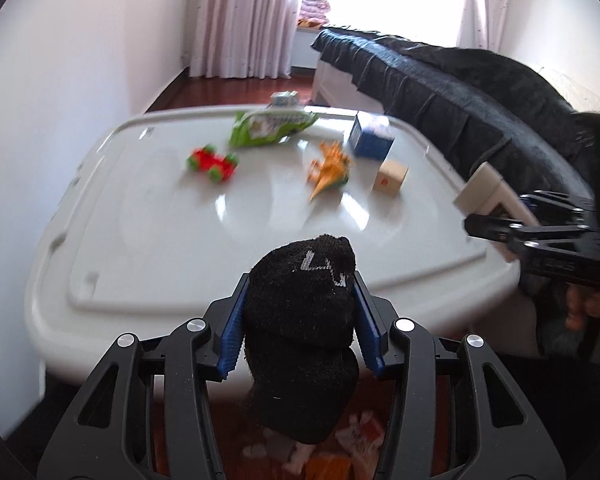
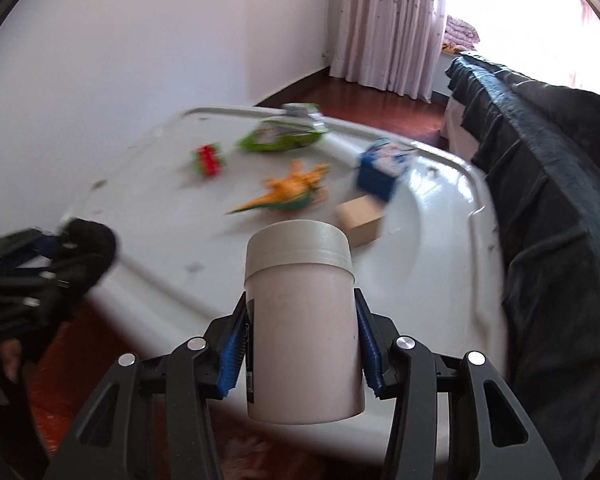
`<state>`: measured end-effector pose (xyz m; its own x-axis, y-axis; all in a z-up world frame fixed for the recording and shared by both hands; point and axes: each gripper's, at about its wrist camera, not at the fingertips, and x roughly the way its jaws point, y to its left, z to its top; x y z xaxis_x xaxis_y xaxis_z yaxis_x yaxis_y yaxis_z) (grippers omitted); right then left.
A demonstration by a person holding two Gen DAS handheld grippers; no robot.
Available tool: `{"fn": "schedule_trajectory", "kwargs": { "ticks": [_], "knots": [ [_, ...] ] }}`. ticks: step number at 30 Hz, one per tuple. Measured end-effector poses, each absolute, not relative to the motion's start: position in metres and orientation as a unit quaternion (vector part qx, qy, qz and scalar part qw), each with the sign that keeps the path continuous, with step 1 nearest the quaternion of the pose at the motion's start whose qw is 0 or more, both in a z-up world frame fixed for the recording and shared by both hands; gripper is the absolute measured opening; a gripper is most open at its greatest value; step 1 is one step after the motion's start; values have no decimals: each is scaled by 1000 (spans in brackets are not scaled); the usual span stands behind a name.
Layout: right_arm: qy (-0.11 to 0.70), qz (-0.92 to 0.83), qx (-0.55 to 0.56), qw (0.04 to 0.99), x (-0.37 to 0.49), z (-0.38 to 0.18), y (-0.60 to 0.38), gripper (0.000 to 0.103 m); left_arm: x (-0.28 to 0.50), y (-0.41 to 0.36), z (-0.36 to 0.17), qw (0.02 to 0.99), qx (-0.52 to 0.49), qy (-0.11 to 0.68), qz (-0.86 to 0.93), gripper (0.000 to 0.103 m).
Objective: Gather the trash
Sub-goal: 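Carry both items over the bin and open both grippers to drop them, then move the left gripper to the orange toy dinosaur and grasp it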
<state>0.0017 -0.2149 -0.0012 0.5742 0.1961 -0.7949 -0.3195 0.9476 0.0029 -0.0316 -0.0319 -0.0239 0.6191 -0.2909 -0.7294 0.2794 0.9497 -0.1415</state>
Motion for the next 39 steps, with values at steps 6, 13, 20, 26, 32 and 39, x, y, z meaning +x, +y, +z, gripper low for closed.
{"fn": "schedule_trajectory", "kwargs": {
  "ticks": [6, 13, 20, 26, 32, 39],
  "knots": [
    [454, 166, -55, 874, -77, -21, -167, 48, -88, -10, -50, 886, 18, 440, -144, 47],
    [500, 170, -75, 846, -124, -64, -137, 48, -133, -1, -79, 862, 40, 484, -146, 48],
    [527, 153, -84, 832, -132, -85, -137, 53, -140, -7, -87, 857, 59, 490, -149, 60],
    [519, 112, -124, 838, -139, -92, -141, 90, -136, -1, -82, 865, 65, 486, -105, 86],
    [511, 96, -129, 845, -135, -92, -146, 98, -130, 2, -88, 859, 56, 499, -101, 87],
    [509, 94, -109, 849, -127, -87, -149, 98, -126, -3, -80, 863, 52, 490, -115, 87]
  ]
}}
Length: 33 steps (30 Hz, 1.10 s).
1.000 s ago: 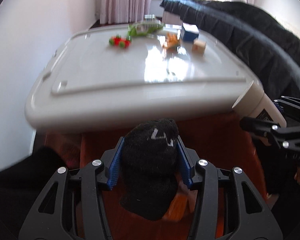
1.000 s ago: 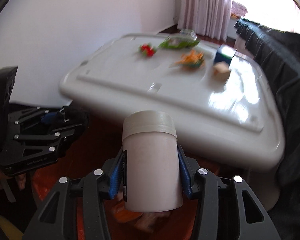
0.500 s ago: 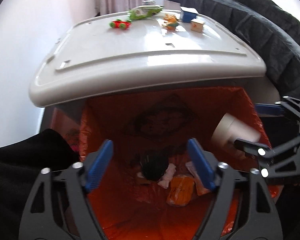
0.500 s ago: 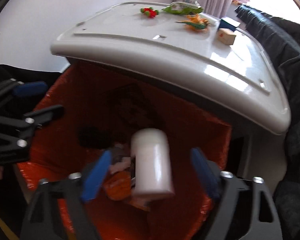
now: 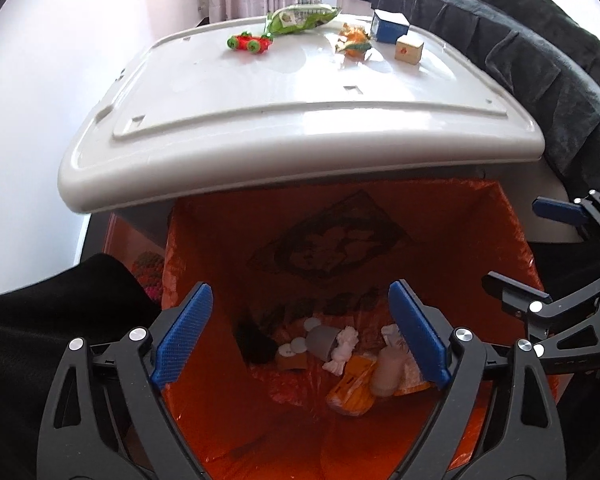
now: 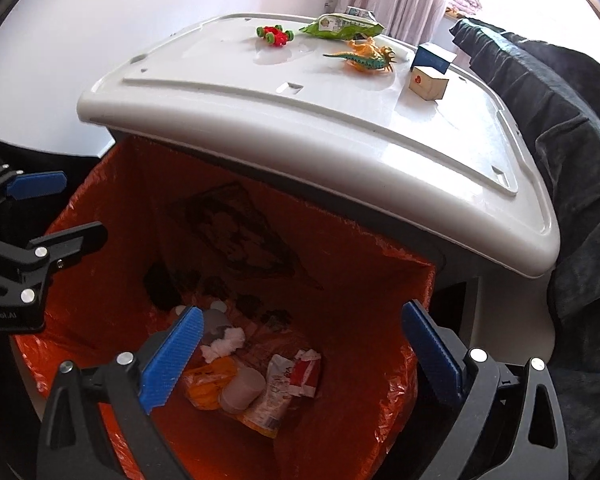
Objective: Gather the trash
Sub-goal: 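Move the left gripper to the orange toy dinosaur and grasp it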
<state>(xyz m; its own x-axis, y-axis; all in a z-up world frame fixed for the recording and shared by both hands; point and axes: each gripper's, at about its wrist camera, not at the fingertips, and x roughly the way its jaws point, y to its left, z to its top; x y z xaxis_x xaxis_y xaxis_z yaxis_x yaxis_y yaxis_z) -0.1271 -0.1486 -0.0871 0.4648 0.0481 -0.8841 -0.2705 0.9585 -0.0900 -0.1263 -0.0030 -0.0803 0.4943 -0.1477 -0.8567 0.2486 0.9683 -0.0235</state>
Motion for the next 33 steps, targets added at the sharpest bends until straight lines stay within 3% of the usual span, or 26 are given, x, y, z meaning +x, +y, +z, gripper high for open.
{"fn": "schedule_trajectory", "kwargs": {
  "ticks": [11, 17, 24, 33],
  "knots": [
    [425, 21, -79, 902, -77, -2, -194, 98, -19, -45, -18, 884, 25, 432, -176, 88],
    [364, -3, -36, 931, -56, 44, -230, 98, 63, -94, -27, 887, 48, 422, -184, 88],
    [349, 0, -1, 937, -54, 36, -246, 98, 133, -134, -62, 880, 91, 428, -185, 87],
    [359, 22, 25, 933, -55, 27, -252, 98, 177, -150, -91, 873, 90, 449, -169, 74]
  ]
}}
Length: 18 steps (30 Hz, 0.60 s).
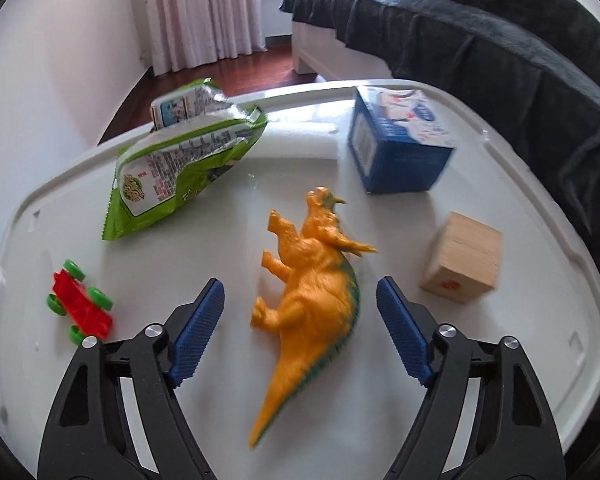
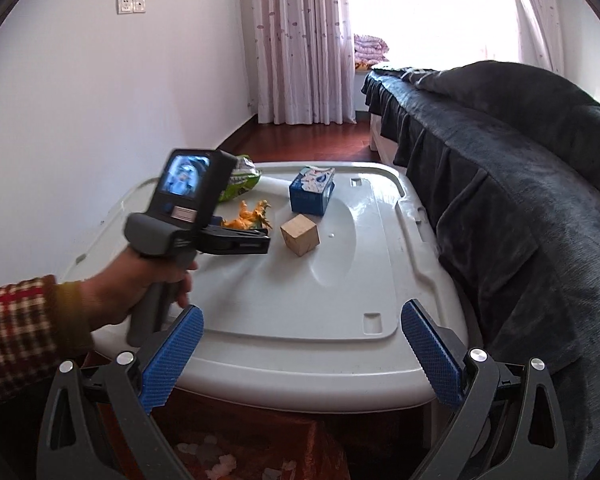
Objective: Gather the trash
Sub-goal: 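Move the left gripper to the orange toy dinosaur and grasp it, then lift the dinosaur with the left gripper while the right gripper grasps the wooden block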
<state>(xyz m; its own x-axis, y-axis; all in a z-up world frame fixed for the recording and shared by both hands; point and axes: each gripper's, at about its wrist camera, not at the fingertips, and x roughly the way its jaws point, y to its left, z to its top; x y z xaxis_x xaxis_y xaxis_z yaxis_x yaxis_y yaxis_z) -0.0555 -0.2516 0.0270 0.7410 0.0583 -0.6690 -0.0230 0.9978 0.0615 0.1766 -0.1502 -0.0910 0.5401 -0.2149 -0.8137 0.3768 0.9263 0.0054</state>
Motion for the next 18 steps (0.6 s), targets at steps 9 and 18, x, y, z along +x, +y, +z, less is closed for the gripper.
{"fn": "schedule_trajectory", "kwargs": {
  "ticks": [9, 18],
  "knots": [
    [355, 23, 26, 934, -56, 27, -252, 98, 184, -149, -90, 876, 78, 448, -158, 50],
    [378, 16, 22, 925, -35, 13, -257, 98, 138, -119, -71, 888, 58, 430, -155, 50]
  ]
}}
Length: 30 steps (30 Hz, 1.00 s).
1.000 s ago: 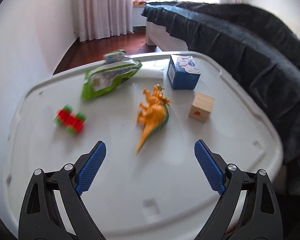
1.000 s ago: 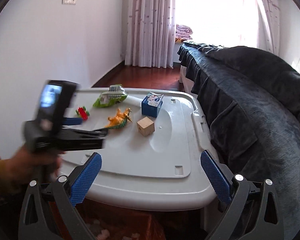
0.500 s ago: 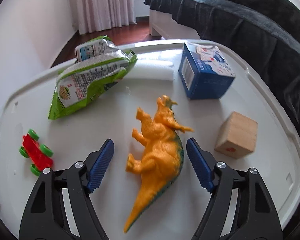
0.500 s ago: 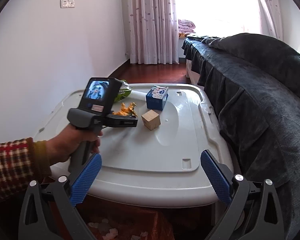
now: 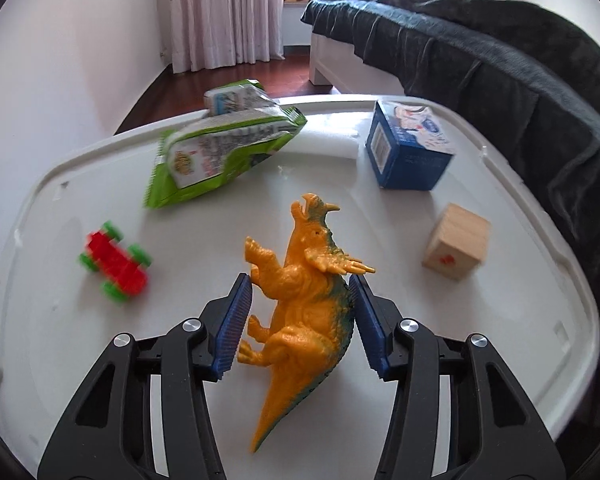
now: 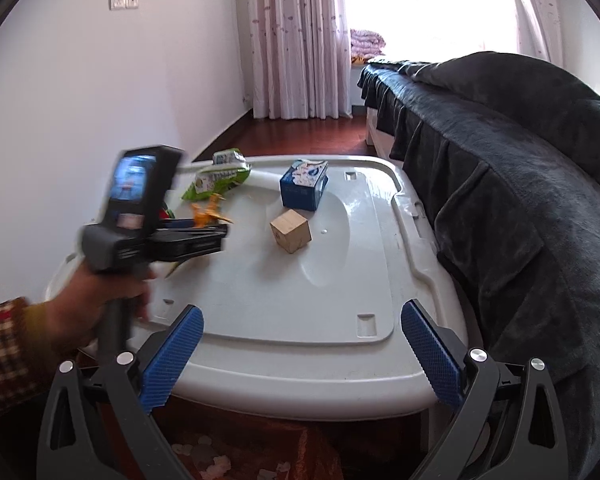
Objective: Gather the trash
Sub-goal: 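Lift the dinosaur with the left gripper while the right gripper grasps the wooden block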
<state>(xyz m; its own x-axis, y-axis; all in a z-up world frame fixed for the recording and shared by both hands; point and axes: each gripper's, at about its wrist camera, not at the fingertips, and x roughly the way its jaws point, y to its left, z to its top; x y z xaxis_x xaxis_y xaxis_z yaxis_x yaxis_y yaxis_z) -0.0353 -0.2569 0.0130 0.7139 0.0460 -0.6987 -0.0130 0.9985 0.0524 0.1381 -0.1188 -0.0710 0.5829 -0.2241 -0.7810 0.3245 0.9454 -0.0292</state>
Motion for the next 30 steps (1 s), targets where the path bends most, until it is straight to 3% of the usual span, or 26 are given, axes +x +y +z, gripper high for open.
{"fn": "schedule_trajectory", "kwargs": {
  "ticks": [12, 18, 22, 24, 25, 30],
  "knots": [
    [411, 21, -72, 909, 86, -39, -222, 98, 51, -51, -24, 911, 20, 386, -147, 49],
    [432, 18, -94, 897, 138, -73, -213, 98, 31, -37, -25, 909, 24, 390, -144, 45],
    [453, 31, -90, 886, 158, -80, -211, 81, 33, -32, -32, 907, 18, 395, -144, 44],
    [465, 36, -89, 880, 163, -83, -211, 57, 34, -31, -32, 907, 13, 396, -145, 44],
    [473, 40, -84, 876, 166, -85, -212, 50, 34, -31, -32, 907, 11, 395, -144, 44],
    [480, 37, -87, 872, 168, -83, -211, 47, 33, -32, -31, 909, 11, 392, -143, 44]
  ]
}}
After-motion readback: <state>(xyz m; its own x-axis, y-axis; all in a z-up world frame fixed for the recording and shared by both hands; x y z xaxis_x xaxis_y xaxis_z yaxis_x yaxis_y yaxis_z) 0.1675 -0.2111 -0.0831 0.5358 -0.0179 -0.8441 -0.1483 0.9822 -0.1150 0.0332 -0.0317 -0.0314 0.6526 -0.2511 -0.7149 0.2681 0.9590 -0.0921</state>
